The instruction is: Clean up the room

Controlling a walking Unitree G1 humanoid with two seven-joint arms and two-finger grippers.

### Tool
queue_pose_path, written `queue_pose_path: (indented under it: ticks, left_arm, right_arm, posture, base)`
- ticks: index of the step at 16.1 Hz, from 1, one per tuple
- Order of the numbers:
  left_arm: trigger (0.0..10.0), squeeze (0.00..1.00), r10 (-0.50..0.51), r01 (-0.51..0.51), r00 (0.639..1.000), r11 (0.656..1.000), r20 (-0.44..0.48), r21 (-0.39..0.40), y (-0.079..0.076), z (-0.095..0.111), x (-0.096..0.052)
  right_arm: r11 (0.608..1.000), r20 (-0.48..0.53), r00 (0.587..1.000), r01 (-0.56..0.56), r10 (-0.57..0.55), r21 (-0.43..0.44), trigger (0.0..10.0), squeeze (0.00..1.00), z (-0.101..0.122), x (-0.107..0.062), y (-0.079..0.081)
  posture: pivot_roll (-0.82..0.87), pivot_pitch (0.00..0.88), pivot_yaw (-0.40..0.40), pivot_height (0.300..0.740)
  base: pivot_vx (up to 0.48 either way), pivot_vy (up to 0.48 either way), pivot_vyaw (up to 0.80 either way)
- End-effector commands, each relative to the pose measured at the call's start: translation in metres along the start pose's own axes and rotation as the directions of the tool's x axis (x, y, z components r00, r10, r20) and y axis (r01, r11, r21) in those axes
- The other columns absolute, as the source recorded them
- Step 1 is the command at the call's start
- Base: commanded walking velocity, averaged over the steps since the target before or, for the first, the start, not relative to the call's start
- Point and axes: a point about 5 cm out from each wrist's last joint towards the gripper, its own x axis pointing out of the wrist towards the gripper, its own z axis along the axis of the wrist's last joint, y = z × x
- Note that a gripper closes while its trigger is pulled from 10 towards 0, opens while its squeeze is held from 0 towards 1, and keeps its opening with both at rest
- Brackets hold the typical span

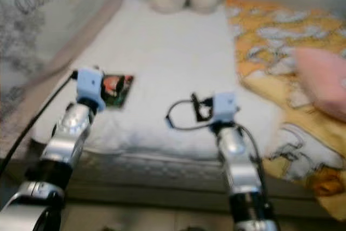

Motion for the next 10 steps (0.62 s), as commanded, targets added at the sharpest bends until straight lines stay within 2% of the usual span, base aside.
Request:
queue_pose_path:
  ticks: [1, 3, 6, 10]
  left_arm:
    - [10.0, 1.00, 0.052, -0.053, 0.998, 0.998, -0.031, -0.029, 0.014, -0.004, -0.002]
    - [10.0, 1.00, 0.024, -0.025, 0.999, 0.999, -0.031, -0.029, 0.009, -0.005, -0.006]
    - [10.0, 1.00, -0.009, 0.008, 1.000, 1.000, -0.029, -0.008, 0.004, -0.001, -0.003]
    - [10.0, 1.00, -0.019, 0.019, 0.999, 1.000, -0.033, 0.002, 0.000, 0.001, 0.004]
  right_arm:
    - [0.999, 0.003, 1.000, -0.014, 0.014, 0.040, 10.0, 0.00, 0.001, 0.003, 0.009]
    - [0.986, -0.017, 0.997, 0.077, -0.076, 0.147, 10.0, 0.00, -0.002, 0.007, 0.001]
    - [0.997, 0.025, 0.999, 0.045, -0.047, 0.069, 10.0, 0.00, 0.001, 0.008, 0.003]
    - [0.998, 0.025, 0.999, 0.037, -0.038, 0.042, 10.0, 0.00, 0.000, 0.007, 0.001]
  posture:
    - [-0.16, 0.000, 0.016, 0.740]
    - [-0.16, 0.000, 0.019, 0.740]
    - [-0.15, 0.000, 0.020, 0.740]
    - [-0.17, 0.000, 0.033, 0.740]
  base:
    - [0.266, -0.398, 0.00]
    - [0.276, -0.390, 0.00]
    - [0.286, -0.381, 0.00]
    - [0.286, -0.382, 0.00]
